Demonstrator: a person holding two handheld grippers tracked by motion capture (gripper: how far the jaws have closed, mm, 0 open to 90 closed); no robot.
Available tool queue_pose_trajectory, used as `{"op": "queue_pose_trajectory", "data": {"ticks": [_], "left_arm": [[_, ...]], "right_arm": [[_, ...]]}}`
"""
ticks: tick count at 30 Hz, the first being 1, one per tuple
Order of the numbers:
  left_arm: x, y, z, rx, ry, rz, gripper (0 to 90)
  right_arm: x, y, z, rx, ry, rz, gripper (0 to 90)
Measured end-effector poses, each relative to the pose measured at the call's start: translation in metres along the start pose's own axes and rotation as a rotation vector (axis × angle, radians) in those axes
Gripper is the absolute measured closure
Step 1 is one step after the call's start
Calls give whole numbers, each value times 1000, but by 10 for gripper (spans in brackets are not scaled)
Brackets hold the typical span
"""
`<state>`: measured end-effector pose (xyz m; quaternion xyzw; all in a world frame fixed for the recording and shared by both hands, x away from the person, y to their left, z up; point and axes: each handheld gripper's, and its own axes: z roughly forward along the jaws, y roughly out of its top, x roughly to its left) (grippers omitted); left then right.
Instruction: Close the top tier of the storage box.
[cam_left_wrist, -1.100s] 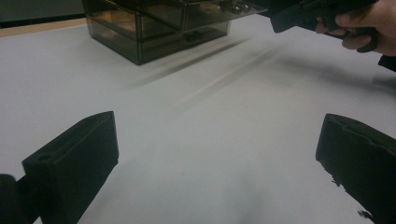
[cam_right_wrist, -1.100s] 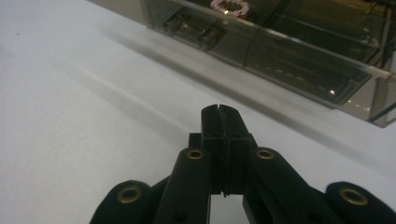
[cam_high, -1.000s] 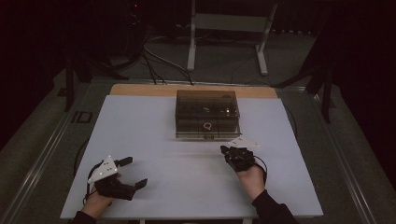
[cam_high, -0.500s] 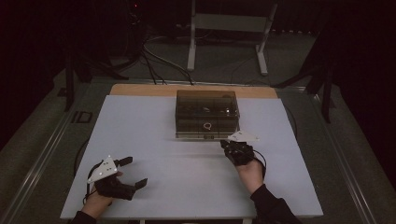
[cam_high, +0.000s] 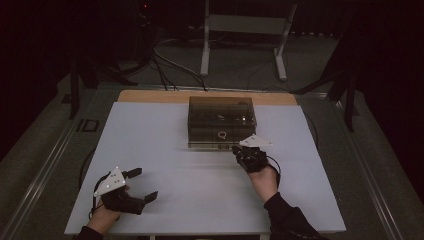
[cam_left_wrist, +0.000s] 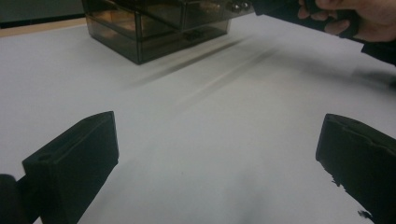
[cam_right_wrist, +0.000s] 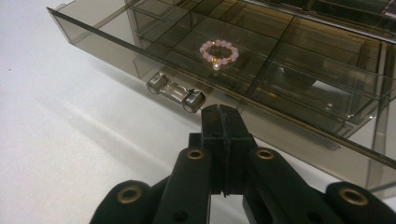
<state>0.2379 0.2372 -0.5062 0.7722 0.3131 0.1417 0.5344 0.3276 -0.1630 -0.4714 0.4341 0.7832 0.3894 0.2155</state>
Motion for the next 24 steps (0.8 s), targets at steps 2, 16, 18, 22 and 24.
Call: {"op": "queue_pose_trajectory", "data": {"ticks": [2,16,18,22,24], "left_arm": [[0,-1,0,4,-1,2,0],[0,0,0,-1,1,-4,0],[0,0,0,-2,0,-3,0],[1,0,0,-1,-1,-5,0],[0,0,0,1,-1,-2,0]], "right_arm": [[0,1,1,1,2,-4,900],[3,2,8,6,13,-6,900],[2,3,8,8,12,-3,900],[2,4,9,10,7,-7,900],[2,4,10,10,7,-4,900]]}}
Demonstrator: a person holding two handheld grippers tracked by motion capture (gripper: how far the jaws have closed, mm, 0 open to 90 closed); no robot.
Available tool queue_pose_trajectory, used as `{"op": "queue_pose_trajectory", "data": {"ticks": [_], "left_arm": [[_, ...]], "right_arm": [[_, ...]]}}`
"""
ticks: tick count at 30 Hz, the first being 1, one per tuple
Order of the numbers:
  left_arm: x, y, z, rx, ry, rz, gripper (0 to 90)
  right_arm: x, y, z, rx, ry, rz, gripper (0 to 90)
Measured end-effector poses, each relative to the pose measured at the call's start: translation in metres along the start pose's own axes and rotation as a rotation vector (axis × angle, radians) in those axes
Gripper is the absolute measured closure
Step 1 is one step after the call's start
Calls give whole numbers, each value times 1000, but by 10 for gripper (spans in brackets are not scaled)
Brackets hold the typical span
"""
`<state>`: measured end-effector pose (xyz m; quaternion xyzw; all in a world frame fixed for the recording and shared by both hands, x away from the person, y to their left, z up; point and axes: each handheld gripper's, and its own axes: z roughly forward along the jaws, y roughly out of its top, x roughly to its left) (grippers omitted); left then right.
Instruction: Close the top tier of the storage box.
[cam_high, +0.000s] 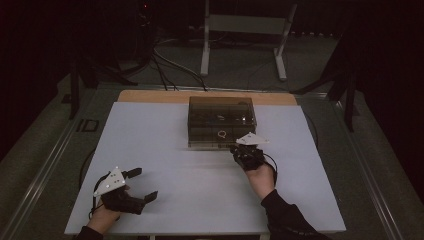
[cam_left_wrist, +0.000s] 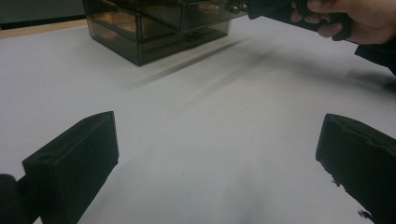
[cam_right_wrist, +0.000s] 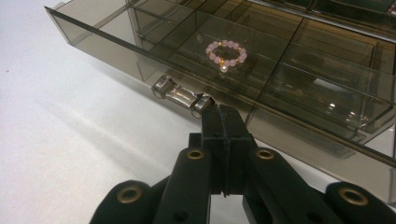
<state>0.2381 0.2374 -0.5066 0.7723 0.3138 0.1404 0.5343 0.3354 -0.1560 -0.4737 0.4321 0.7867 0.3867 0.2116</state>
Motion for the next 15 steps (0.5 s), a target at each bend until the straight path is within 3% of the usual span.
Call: {"op": "queue_pose_trajectory", "data": {"ticks": [15], "left_arm": [[0,0,0,-5,1,-5,0]], "right_arm": [[-2,5,5,1,-8,1,900]]}}
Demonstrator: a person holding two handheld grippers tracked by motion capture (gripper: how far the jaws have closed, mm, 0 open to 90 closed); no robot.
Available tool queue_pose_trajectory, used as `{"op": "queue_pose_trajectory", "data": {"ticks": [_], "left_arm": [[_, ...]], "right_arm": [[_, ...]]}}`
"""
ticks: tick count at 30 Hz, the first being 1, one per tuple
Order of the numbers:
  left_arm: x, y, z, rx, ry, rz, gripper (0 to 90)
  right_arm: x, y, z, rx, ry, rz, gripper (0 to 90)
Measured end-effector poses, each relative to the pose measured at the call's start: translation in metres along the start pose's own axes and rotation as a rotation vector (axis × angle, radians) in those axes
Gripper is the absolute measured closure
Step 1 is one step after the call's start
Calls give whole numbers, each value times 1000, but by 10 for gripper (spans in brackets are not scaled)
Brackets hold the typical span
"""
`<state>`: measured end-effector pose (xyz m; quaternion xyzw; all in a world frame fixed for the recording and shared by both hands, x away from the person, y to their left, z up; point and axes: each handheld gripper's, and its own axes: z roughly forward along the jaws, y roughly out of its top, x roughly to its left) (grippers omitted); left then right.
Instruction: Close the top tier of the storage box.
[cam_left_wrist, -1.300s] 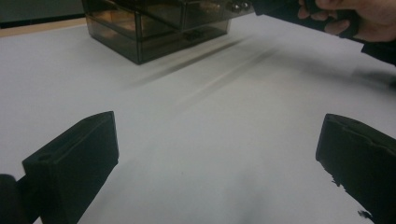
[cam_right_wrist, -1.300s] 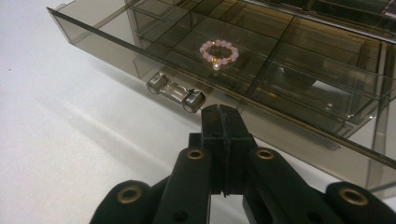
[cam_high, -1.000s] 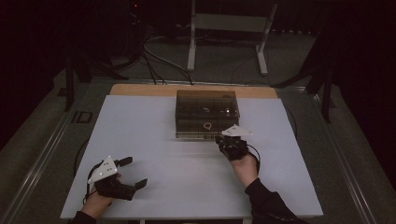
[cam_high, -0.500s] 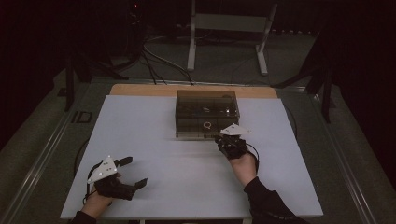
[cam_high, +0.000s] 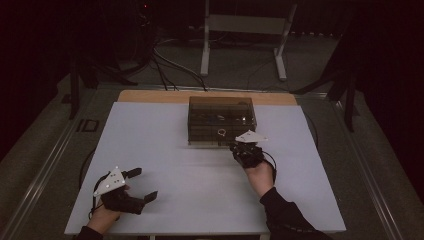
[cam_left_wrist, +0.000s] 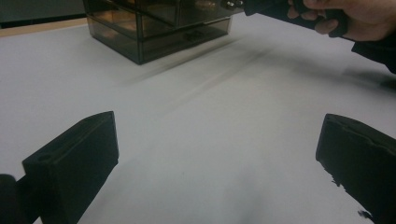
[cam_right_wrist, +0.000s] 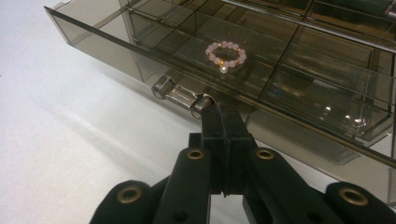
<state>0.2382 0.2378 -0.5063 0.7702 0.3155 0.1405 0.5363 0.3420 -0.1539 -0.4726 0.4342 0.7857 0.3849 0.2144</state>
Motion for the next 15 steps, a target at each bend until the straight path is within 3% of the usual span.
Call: {"op": "queue_pose_trajectory", "data": {"ticks": [15], "left_arm": [[0,-1,0,3,1,3,0]], "right_arm": [[-2,4,3,-4,-9,2,900]]}}
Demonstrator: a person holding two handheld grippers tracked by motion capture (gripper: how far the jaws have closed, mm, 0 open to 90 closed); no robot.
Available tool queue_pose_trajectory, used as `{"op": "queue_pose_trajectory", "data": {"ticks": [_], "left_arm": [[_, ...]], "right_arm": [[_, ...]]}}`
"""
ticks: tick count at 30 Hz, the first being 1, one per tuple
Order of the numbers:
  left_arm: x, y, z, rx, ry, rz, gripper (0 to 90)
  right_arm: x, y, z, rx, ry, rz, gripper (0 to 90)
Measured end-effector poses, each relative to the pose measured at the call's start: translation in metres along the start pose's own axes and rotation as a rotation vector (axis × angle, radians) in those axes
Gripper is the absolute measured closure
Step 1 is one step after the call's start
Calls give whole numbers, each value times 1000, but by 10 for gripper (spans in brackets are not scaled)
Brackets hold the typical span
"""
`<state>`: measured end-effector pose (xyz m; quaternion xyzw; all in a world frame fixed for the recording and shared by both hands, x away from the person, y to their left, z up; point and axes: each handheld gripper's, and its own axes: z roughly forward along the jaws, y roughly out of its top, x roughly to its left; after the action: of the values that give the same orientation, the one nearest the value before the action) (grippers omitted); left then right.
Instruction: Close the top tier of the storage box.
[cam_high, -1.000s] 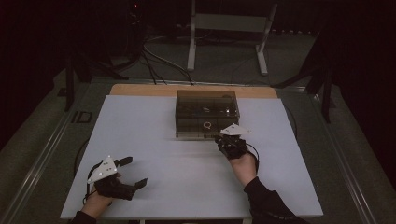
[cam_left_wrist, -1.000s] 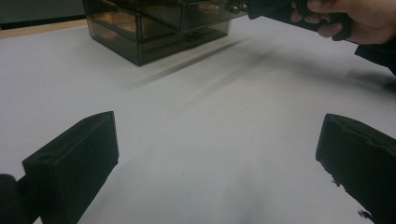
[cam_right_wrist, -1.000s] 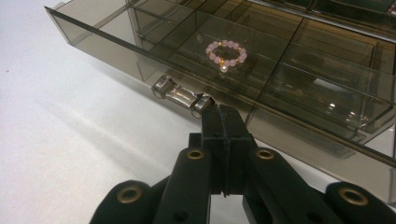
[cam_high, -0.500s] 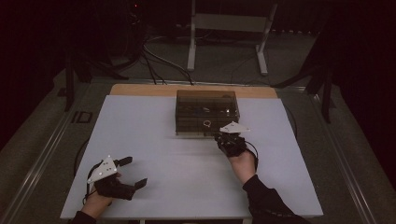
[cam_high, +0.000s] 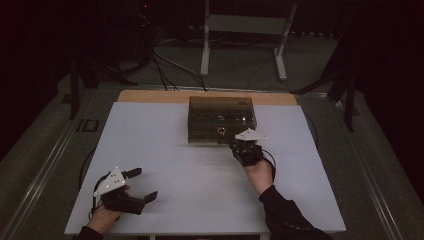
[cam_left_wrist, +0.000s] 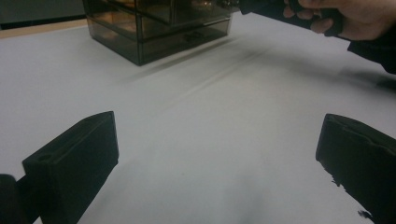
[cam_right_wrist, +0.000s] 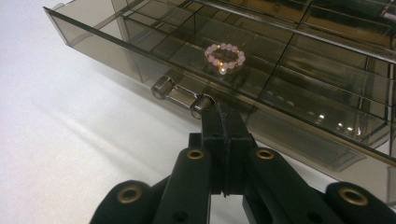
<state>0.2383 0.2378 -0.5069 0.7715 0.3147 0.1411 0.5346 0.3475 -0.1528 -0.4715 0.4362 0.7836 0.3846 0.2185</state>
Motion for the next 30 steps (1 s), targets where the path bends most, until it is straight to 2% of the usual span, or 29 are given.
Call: {"op": "queue_pose_trajectory", "data": {"ticks": [30], "left_arm": [[0,0,0,-2,-2,-3,0]], "right_arm": [[-5,6,6,1,-18,5,900]]}}
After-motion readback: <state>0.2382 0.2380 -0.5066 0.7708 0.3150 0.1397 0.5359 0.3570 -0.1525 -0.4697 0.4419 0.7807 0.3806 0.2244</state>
